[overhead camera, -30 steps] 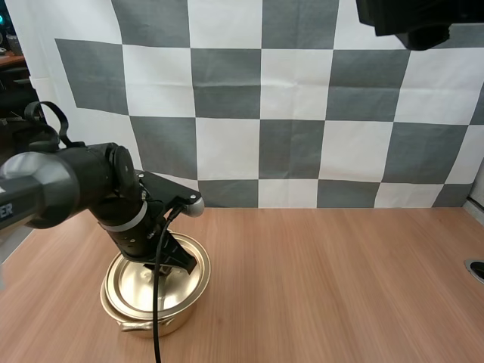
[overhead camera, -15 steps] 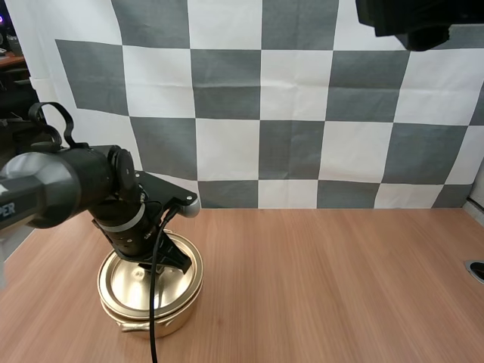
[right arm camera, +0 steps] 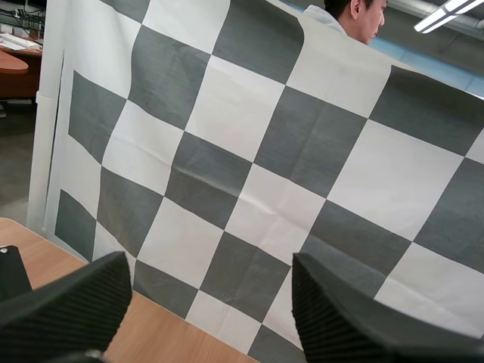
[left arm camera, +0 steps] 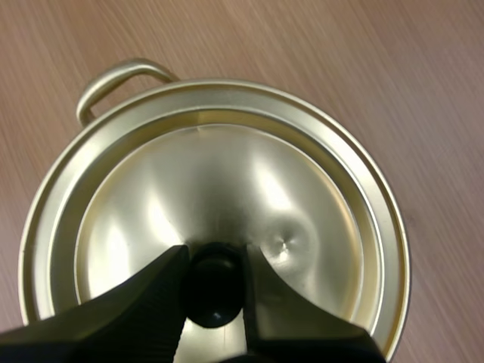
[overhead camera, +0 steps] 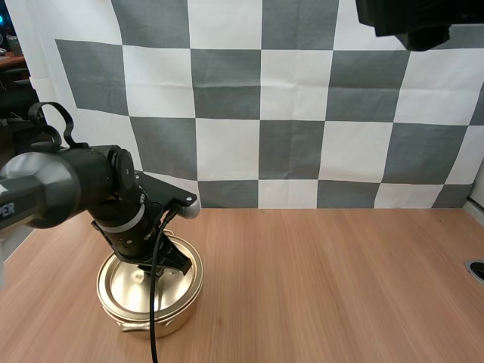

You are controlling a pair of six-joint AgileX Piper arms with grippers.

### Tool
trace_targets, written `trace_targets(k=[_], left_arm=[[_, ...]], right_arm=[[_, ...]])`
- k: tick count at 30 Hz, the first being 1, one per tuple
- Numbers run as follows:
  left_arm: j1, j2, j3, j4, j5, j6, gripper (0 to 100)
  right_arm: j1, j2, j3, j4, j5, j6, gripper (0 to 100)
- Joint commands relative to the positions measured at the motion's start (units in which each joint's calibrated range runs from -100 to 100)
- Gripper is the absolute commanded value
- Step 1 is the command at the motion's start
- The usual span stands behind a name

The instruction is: Open the pot, put the car inside, and close it

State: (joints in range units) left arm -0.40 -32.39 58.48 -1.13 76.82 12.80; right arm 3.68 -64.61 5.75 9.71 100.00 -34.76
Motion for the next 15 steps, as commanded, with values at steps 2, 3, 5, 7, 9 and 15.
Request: trace_targets(k=[2,3,5,7,9,15], left_arm=[[0.01,-0.03,-0.03,0.01,0.09,-0.02,0],[0.01,-0.03,-0.03,0.01,0.09,-0.02,0],[0.01,-0.03,-0.03,0.01,0.09,-0.02,0],[0.01,0.46,-0.03,0.01,0.3,-0.02,0],[0.01,1.24,0.15,0.01,0.65,-0.45,0],[0.01,4.13,0.43,0.01,0.65,-1.07,0]], right_arm=[[-0.01,-0.02,0.0,0.01,0.0,0.04,100],[-0.01,-0.02,0.0,0.01,0.0,0.04,100],[-0.01,-0.02,0.0,0.01,0.0,0.04,100],[-0.01,-0.02,0.0,0.01,0.0,0.04,100],[-0.01,-0.02,0.0,0.01,0.0,0.04,100],[-0.01,-0.02,0.0,0.01,0.0,0.04,100]])
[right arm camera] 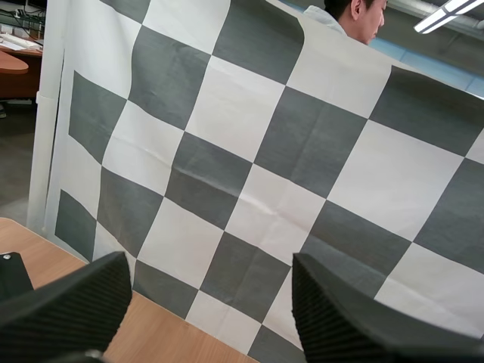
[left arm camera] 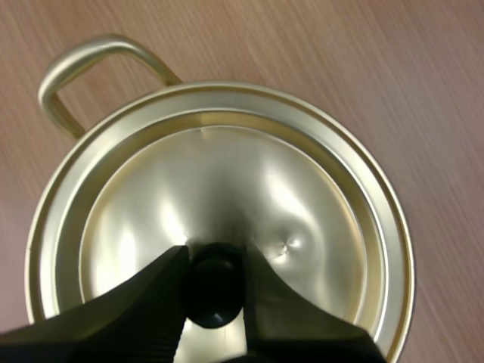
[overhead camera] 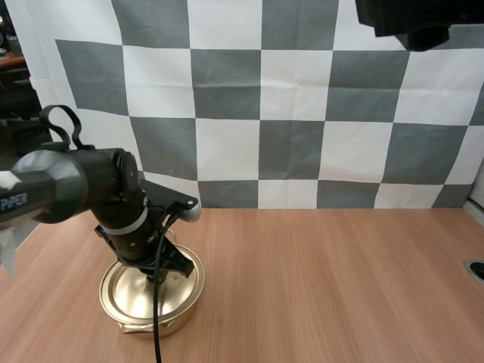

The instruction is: Open the pot, put the car inside, and close it

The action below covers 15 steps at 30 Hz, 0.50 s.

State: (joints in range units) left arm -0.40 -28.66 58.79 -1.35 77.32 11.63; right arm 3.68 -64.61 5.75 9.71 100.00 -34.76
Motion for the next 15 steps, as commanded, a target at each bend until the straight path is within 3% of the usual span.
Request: trace_targets(k=[1,5,8,11,15], left_arm=[[0.01,0.41,0.12,0.23,-0.25,0.1,0],[0.01,0.41,0.12,0.23,-2.09,-0.56,0],[0.01,0.41,0.12,0.23,-3.26,-0.7,11],[0.01,0.41,0.12,0.23,-4.31,-0.7,34],[0.01,0.41,0.12,0.23,-4.7,0.05,75]], right_arm=[[-0.01,-0.02,0.0,0.01,0.0,0.04,100],[-0.01,-0.02,0.0,0.01,0.0,0.04,100],[-0.01,-0.02,0.0,0.01,0.0,0.04,100],[-0.01,-0.02,0.0,0.01,0.0,0.04,100],[-0.01,-0.02,0.0,0.27,0.0,0.04,100]])
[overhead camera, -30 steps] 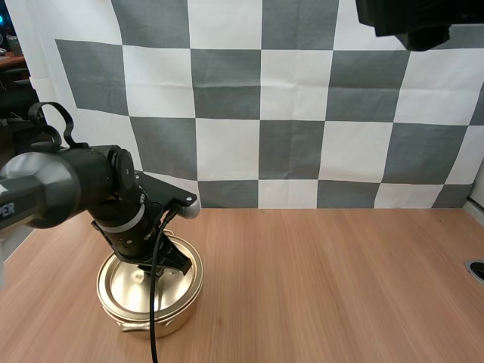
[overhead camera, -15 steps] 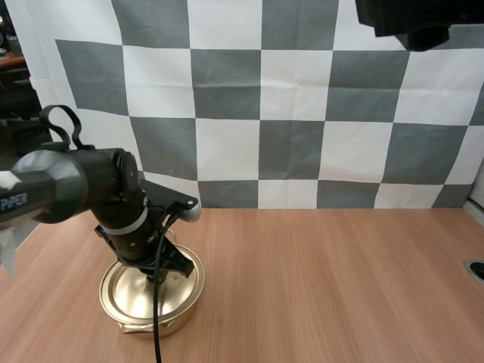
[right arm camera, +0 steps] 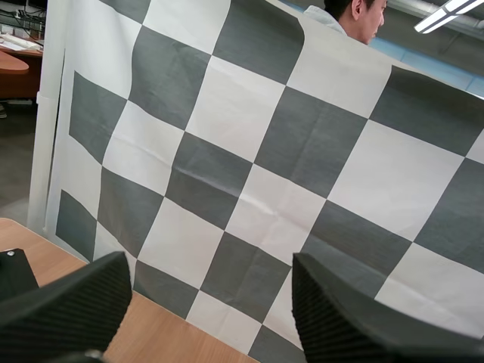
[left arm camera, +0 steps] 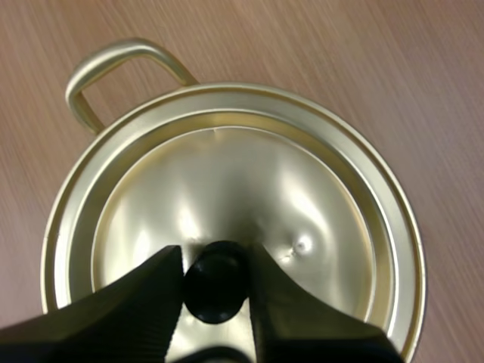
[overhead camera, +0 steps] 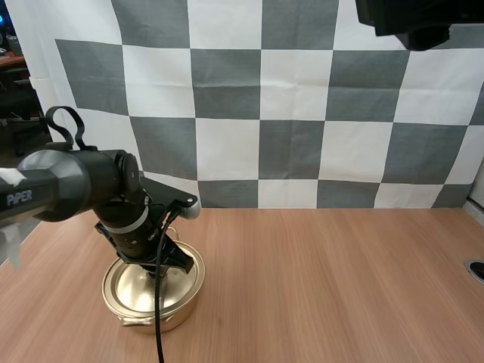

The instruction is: Open the pot, put the car inside, and close it

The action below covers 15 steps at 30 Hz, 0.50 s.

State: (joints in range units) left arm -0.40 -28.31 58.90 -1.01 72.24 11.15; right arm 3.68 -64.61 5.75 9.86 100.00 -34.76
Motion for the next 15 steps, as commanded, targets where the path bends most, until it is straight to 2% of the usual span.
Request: trace_targets(k=[1,2,3,15], left_arm=[[0.01,0.05,0.01,-0.1,0.62,1.1,87],[0.01,0.05,0.01,-0.1,0.62,1.79,96],[0.01,0.05,0.01,-0.1,0.8,2.0,100],[0.01,-2.76,-0.11,0.01,-0.85,2.36,100]], right_arm=[[-0.01,-0.02,0.0,0.12,0.0,0.04,100],[-0.01,-0.02,0.0,0.12,0.0,0.04,100],[-0.01,-0.02,0.0,0.12,0.0,0.04,100],[-0.01,-0.02,0.0,0.77,0.0,0.04,100]])
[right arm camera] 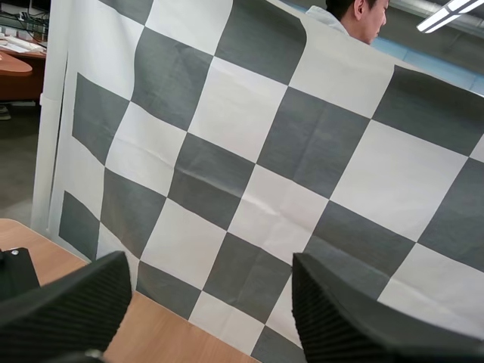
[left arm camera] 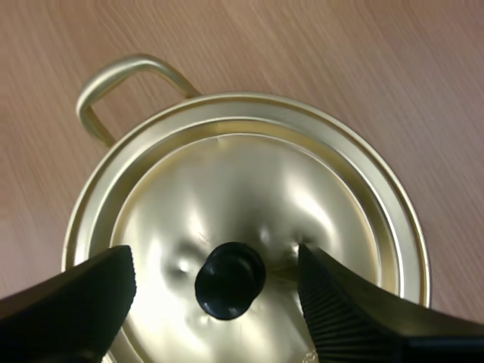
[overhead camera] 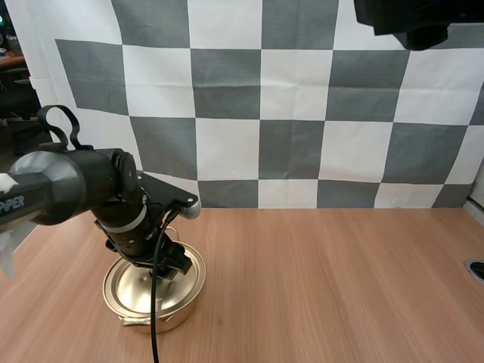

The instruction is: Open the pot, put the car inside, and close it

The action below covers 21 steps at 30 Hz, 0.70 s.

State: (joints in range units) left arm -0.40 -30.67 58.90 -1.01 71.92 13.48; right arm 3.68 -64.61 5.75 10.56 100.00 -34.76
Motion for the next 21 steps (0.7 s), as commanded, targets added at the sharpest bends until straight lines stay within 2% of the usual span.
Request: trace_targets(k=[1,8,9,10,11,12,13,18,21], left_arm=[[0.01,-0.86,-0.11,0.01,-0.74,0.03,100],[0.01,-7.43,-3.18,1.35,-0.61,1.16,100],[0.01,-9.17,-4.39,1.75,-0.23,1.16,93],[0.01,-10.41,-5.72,1.97,0.27,0.9,69],[0.01,-11.7,-6.88,1.97,0.61,0.24,52],[0.01,-13.57,-8.79,1.97,1.02,-2.67,14],[0.01,-14.86,-10.13,2.14,1.02,-4.28,1],[0.01,-21.48,-18.71,2.14,1.81,-12.13,0],[0.01,-25.72,-25.17,2.14,3.95,-18.1,0]], right_arm=[[-0.01,-0.02,0.0,0.25,0.0,0.04,100],[-0.01,-0.02,0.0,0.25,0.0,0.04,100],[-0.01,-0.02,0.0,0.25,0.0,0.04,100],[-0.01,-0.02,0.0,0.14,0.0,0.04,100],[-0.01,-0.02,0.0,0.14,0.0,0.04,100],[-0.01,-0.02,0.0,0.14,0.0,0.04,100],[-0.01,-0.02,0.0,0.14,0.0,0.04,100],[-0.01,-0.02,0.0,-2.47,0.0,2.51,100],[-0.01,-0.02,0.0,-6.85,0.0,6.92,100]])
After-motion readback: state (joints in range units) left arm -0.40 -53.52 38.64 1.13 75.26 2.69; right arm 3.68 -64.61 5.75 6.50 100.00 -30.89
